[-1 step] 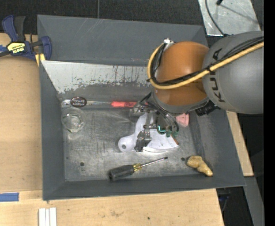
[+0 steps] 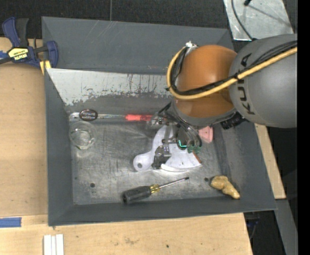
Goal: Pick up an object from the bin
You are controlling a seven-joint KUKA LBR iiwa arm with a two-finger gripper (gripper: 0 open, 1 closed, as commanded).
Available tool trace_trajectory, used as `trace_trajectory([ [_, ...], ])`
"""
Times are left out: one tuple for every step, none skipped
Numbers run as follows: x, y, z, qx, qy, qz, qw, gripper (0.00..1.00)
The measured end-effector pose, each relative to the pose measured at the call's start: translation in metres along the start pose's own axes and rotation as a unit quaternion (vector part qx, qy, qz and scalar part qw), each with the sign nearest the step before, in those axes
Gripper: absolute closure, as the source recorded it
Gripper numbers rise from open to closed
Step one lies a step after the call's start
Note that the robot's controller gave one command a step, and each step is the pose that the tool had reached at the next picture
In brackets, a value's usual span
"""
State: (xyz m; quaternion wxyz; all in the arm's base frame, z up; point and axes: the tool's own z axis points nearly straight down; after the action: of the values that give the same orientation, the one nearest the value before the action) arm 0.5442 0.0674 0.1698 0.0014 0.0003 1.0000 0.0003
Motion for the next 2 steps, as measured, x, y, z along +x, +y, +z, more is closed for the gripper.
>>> trace_trajectory([
  [-0.005, -0.008, 0.032, -0.001, -0.005, 0.015, 0.9999, 0.0],
  [-0.024, -0.002, 0.085, 0.0, -0.0025, 0.056, 0.9984, 0.0],
])
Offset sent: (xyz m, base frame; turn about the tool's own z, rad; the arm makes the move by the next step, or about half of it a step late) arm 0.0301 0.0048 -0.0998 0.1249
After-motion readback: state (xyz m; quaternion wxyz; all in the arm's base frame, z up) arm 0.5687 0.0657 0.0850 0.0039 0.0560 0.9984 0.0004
